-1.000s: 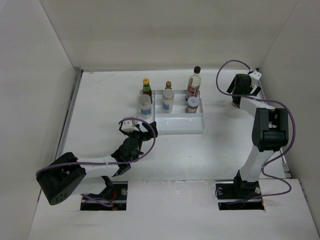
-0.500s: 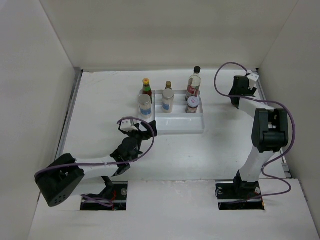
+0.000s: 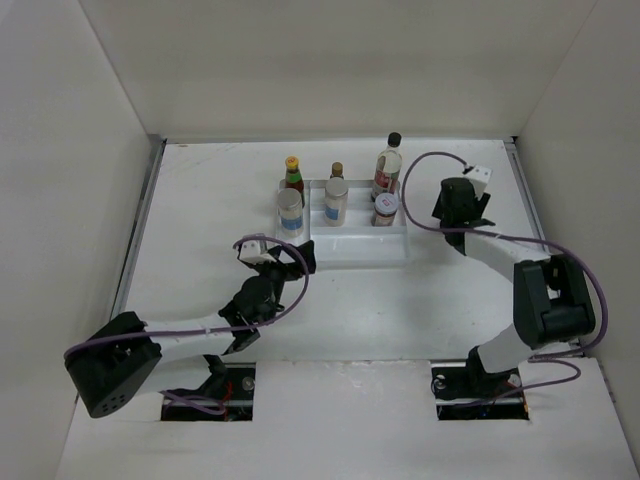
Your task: Organize the condiment bottles
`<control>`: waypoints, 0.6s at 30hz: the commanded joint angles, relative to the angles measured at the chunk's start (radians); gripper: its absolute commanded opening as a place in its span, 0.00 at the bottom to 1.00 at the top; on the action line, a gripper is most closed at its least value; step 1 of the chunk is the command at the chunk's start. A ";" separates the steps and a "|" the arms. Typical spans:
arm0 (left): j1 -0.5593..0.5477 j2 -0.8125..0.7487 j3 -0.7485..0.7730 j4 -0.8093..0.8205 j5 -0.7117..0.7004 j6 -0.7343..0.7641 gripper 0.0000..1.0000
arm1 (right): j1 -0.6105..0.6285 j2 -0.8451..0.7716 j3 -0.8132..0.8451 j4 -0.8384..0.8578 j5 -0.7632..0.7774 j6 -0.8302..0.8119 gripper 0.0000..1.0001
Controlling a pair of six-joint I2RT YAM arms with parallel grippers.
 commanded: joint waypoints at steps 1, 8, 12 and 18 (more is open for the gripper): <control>-0.020 -0.039 0.020 0.029 0.000 -0.009 0.98 | 0.109 -0.105 -0.045 0.129 0.077 0.027 0.52; -0.045 -0.054 0.020 0.027 -0.025 -0.005 0.98 | 0.337 -0.260 -0.132 0.099 0.216 0.010 0.52; -0.033 -0.051 0.019 0.027 -0.035 -0.002 0.98 | 0.457 -0.317 -0.135 0.061 0.253 0.003 0.52; -0.010 -0.054 0.011 0.027 -0.041 0.001 0.98 | 0.636 -0.256 -0.071 0.096 0.251 0.024 0.52</control>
